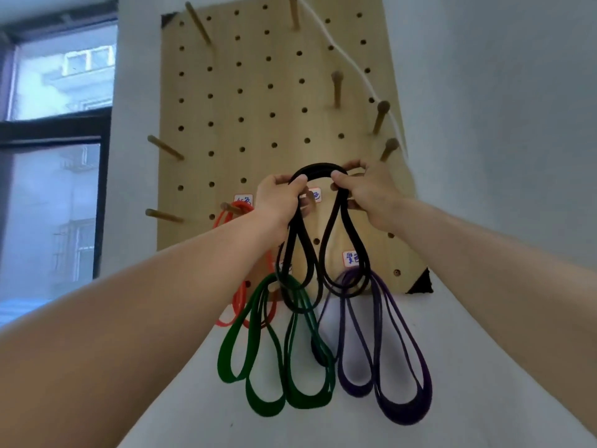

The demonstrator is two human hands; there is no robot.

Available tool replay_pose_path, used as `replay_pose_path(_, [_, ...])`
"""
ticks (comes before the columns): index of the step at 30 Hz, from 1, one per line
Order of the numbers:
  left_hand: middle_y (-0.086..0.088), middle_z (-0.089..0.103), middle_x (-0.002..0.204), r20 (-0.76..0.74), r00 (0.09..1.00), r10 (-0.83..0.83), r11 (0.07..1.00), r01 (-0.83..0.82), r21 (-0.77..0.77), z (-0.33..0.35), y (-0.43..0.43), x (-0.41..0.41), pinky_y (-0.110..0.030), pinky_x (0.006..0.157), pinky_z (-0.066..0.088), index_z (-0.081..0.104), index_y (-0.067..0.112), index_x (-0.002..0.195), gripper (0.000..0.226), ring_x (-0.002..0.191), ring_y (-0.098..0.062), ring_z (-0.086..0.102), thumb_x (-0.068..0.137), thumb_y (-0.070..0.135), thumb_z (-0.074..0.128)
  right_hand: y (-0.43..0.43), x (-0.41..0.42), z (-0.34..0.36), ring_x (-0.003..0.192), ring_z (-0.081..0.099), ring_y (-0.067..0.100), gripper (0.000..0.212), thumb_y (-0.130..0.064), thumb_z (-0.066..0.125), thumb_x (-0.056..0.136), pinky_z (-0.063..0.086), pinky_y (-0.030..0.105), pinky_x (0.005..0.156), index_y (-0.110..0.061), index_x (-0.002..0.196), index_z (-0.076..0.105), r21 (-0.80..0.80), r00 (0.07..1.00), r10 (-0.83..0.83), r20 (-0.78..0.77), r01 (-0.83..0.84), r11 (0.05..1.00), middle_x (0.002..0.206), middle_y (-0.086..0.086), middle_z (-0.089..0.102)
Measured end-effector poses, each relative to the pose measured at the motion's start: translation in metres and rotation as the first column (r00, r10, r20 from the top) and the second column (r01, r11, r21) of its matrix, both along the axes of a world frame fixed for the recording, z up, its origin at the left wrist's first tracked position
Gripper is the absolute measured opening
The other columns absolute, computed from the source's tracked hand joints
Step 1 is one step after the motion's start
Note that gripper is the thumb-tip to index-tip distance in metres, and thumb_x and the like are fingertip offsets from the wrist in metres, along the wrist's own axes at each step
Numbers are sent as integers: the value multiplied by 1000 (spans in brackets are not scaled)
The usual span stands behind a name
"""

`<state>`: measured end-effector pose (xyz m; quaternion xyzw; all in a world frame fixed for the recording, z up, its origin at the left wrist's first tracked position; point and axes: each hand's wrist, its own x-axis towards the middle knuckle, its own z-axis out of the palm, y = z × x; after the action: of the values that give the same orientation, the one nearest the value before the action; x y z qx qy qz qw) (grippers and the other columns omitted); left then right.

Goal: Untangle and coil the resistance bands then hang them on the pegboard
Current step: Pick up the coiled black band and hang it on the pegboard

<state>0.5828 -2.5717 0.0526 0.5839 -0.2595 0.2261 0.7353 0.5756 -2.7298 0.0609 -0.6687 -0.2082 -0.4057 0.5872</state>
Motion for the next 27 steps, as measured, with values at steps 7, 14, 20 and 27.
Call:
replay_pose_path(7, [-11, 68, 112, -31, 996, 79, 995, -80, -56, 13, -11, 59, -32, 81, 61, 52, 17, 125, 27, 88, -17, 65, 100, 21, 63, 6, 51, 15, 94, 70, 19, 18, -20, 68, 96, 52, 24, 62, -17, 111, 58, -42, 997, -83, 6, 83, 996, 109, 10, 70])
replay_pose_path(14, [-7, 67, 112, -16, 974, 228, 973, -227, 33, -7, -21, 91, -36, 85, 56, 55, 17, 120, 24, 96, -19, 65, 99, 24, 65, 3, 80, -9, 84, 70, 22, 17, -20, 67, 96, 58, 29, 59, -19, 109, 56, -172, 962, -263, -69, 248, 953, 100, 9, 68])
replay_pose_path(20, [4, 65, 124, 233, 921, 312, 837, -383, 392, -32, 6, 83, -36, 99, 52, 53, 37, 135, 42, 112, -15, 62, 96, 27, 67, -12, 71, -43, 83, 70, 20, 35, -18, 71, 94, 62, 35, 71, -18, 126, 57, -430, 941, -299, -155, 209, 878, 101, 6, 66])
replay_pose_path(27, [6, 57, 143, 365, 901, 237, 522, -434, 734, -51, 78, 25, -36, 111, 41, 51, 24, 147, 48, 133, -13, 51, 100, 31, 61, -26, 23, -72, 103, 61, 20, 49, -21, 70, 94, 45, 24, 78, -15, 140, 53, -624, 918, -388, -78, 258, 737, 122, 7, 63])
